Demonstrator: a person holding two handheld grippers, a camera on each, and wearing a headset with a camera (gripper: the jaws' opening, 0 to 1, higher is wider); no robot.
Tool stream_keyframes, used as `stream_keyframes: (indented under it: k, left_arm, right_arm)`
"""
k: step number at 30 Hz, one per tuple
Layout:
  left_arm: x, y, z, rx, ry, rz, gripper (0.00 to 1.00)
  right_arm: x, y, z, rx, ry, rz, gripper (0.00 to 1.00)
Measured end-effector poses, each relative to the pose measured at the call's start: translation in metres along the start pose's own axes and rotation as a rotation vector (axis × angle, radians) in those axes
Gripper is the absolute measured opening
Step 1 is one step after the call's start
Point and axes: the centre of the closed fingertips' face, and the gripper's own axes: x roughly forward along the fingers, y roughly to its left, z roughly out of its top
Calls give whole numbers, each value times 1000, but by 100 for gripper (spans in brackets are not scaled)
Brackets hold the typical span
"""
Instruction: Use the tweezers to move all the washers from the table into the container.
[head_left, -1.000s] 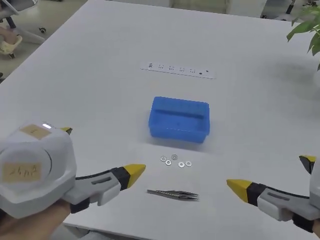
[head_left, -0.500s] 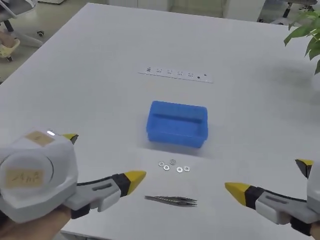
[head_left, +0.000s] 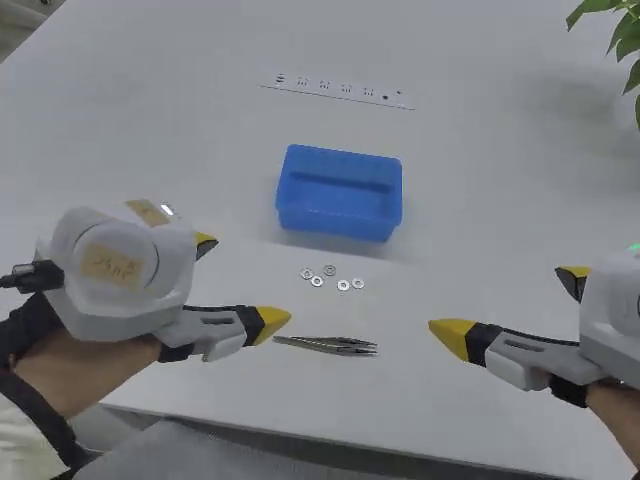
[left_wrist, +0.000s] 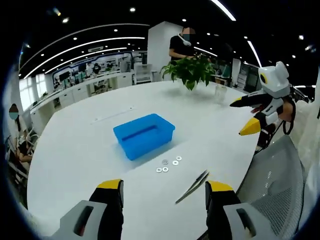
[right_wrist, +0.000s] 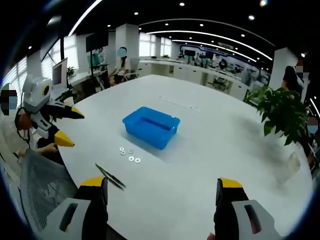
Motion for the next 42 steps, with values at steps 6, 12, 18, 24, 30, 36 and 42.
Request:
stream_keyframes:
  k: [6, 12, 18, 24, 30, 36, 42]
  left_arm:
    - [26, -10, -15, 93, 118, -105, 48]
    - [44, -21, -28, 187, 206, -201, 38]
    - [54, -24, -45, 246, 277, -246, 27]
    - [62, -20, -61, 310, 323, -279, 22]
    - [69, -19, -67, 366, 344, -307, 13]
    - [76, -24, -71, 435, 338, -333, 5]
    - [76, -25, -74, 466, 342, -346, 0]
  right_arm:
    - [5, 5, -7, -13, 30, 40, 84]
    - [9, 11, -13, -21, 59, 68, 83]
    - [16, 20, -18, -33, 79, 102, 80]
    - [19, 30, -16, -50, 89, 126, 77]
    - [20, 35, -18, -53, 95, 141, 77]
    - [21, 40, -20, -59, 105, 157, 76]
    - [21, 47, -20, -76, 107, 180, 76]
